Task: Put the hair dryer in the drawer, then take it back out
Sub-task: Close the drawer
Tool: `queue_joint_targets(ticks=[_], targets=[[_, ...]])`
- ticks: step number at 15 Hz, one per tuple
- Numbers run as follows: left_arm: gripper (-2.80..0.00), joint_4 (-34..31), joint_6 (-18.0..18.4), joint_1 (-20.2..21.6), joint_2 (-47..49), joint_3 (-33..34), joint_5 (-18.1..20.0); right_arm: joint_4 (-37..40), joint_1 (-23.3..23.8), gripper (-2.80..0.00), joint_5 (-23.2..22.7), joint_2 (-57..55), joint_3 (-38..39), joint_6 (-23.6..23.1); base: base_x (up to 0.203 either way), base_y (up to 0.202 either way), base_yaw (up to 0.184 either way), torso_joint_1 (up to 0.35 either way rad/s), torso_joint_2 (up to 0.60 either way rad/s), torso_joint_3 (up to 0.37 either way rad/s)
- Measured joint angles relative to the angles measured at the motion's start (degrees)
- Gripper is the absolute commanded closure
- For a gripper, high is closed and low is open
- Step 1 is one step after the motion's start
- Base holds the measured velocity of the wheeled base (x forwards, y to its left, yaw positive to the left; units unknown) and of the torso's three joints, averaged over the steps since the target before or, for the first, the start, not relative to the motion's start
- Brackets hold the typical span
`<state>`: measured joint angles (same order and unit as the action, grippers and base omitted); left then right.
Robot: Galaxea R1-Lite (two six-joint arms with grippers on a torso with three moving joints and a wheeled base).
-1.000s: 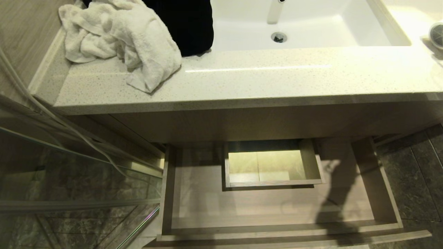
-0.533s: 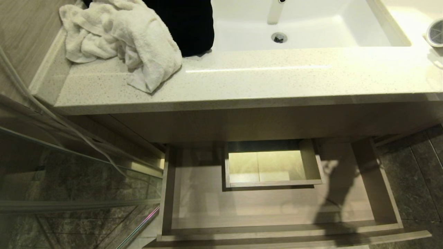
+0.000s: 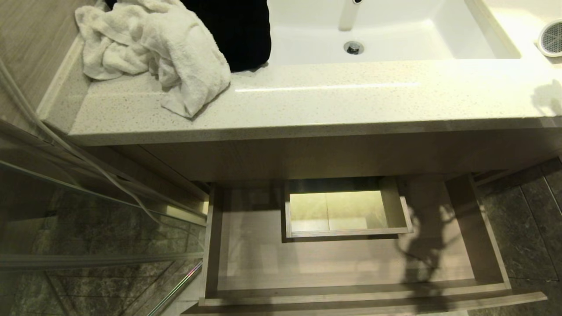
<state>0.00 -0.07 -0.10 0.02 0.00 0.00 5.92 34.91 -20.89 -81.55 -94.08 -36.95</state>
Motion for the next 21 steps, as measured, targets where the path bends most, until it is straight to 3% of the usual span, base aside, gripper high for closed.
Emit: queue_joint_targets(ticks=[3, 8, 17, 21], targets=[[0.0, 0.0, -0.02, 0.0, 0.0, 0.0, 0.02, 3.0, 0.52, 0.0, -0.22, 7.79, 7.56, 6.37, 0.0, 0.0, 0.0, 0.0, 0.0, 0.0], [0.0, 0.0, 0.0, 0.0, 0.0, 0.0, 0.0, 15.37, 0.26, 0.0, 1.38, 18.52, 16.28, 0.19, 0.0, 0.0, 0.0, 0.0, 0.0, 0.0], [0.0, 0.0, 0.0, -0.01, 0.0, 0.0, 0.0, 19.3, -0.72, 0.0, 1.54, 24.32, 21.07, 0.13, 0.0, 0.0, 0.0, -0.008, 0.0, -0.008], [0.0, -0.02, 0.0, 0.0, 0.0, 0.0, 0.02, 20.46, -0.79, 0.0, 1.52, 24.55, 21.12, 0.33, 0.0, 0.0, 0.0, -0.26, 0.05, -0.204]])
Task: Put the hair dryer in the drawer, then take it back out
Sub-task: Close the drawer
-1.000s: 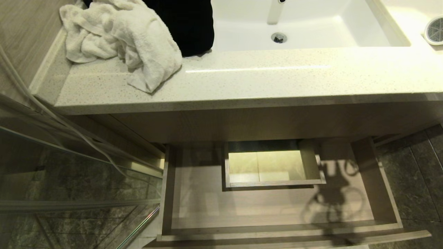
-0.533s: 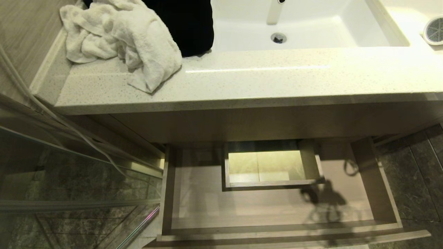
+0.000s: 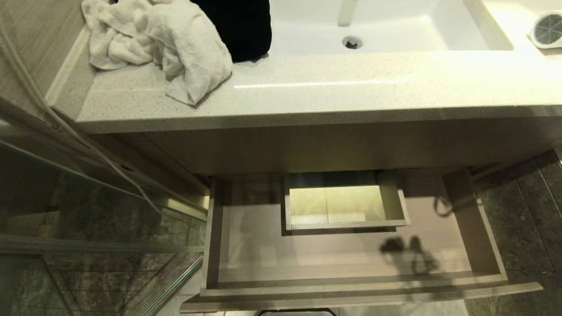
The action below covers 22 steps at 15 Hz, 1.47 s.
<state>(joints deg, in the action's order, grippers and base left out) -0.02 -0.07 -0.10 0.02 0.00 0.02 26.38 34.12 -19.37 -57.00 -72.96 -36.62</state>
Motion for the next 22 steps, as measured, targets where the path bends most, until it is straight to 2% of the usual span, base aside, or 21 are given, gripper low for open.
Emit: queue_joint_targets(ticks=[10, 22], targets=[[0.0, 0.06, 0.0, 0.0, 0.0, 0.0, 0.03, -0.42, 0.0, 0.0, -0.02, 2.23, 2.43, 0.13, 0.0, 0.0, 0.0, -0.289, 0.03, -0.256], [0.0, 0.04, -0.01, 0.0, 0.0, 0.0, 0.0, 0.27, -0.02, 0.0, 0.13, 7.44, 9.84, 0.11, 0.0, 0.0, 0.0, -0.296, 0.5, 0.195]])
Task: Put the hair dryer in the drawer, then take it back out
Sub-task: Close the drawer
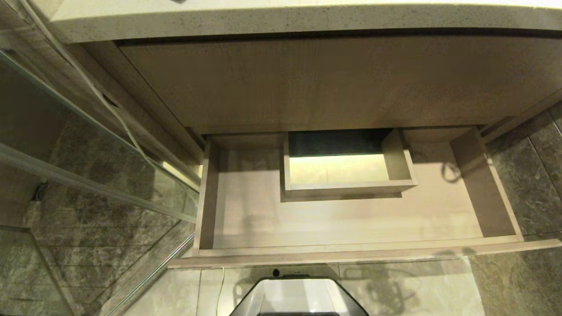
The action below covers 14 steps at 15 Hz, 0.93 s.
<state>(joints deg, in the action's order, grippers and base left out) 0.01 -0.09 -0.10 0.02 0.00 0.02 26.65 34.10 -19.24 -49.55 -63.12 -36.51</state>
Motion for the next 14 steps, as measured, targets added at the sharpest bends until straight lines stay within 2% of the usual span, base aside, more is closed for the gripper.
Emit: queue_joint_targets(ticks=[8, 11, 14], targets=[[0.0, -0.01, 0.03, 0.0, 0.0, 0.0, 0.0, -0.16, -0.01, 0.0, -0.02, 1.29, 5.07, -0.08, 0.0, 0.0, 0.0, -0.304, 0.47, 0.164], [0.0, 0.03, 0.01, 0.02, 0.0, -0.05, 0.0, 1.68, -0.15, 0.0, 0.35, -0.17, 7.29, 0.35, 0.0, 0.0, 0.0, -0.016, 0.18, 0.199], [0.0, 0.08, 0.01, 0.02, 0.0, 0.0, 0.02, 9.62, -0.23, 0.0, 1.34, -5.39, 11.68, 0.94, 0.0, 0.0, 0.0, 0.063, 0.04, 0.114]])
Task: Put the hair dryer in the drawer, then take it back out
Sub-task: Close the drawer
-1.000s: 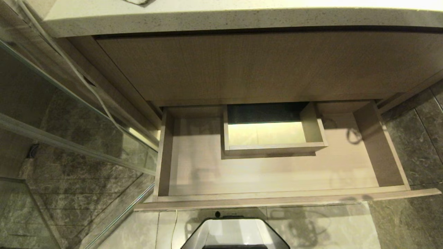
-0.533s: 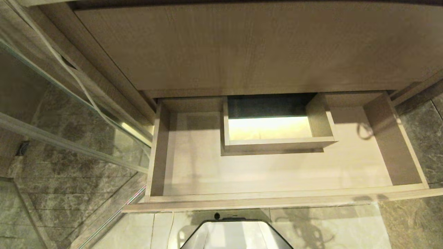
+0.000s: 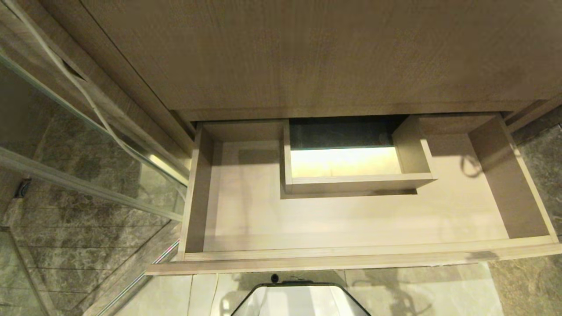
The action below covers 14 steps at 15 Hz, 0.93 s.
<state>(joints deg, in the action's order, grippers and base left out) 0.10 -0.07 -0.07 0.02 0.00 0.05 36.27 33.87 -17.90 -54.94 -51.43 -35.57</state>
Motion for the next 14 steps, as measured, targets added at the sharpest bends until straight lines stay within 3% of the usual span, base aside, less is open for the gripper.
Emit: queue_joint_targets(ticks=[3, 7, 11, 14], targets=[[0.0, -0.1, -0.02, -0.04, 0.0, 0.0, 0.0, 4.45, 0.01, 0.0, 0.71, -8.37, 3.02, 0.18, 0.0, 0.0, 0.0, 0.032, 0.04, 0.038], [0.0, -0.1, 0.0, -0.02, 0.0, 0.0, -0.02, 4.21, 0.61, 0.0, 4.33, -21.7, 4.06, 0.45, 0.0, 0.0, 0.0, 0.039, 0.01, 0.042], [0.0, -0.1, 0.0, -0.02, 0.0, 0.0, -0.02, 3.0, 0.19, 0.0, 5.77, -34.92, 0.02, 0.47, 0.0, 0.0, 0.0, 0.005, 0.0, 0.007], [0.0, -0.1, 0.0, 0.0, 0.0, 0.0, 0.0, -2.0, -1.24, 0.0, 7.12, -44.46, -5.19, 0.35, 0.0, 0.0, 0.0, 0.0, 0.0, 0.0]])
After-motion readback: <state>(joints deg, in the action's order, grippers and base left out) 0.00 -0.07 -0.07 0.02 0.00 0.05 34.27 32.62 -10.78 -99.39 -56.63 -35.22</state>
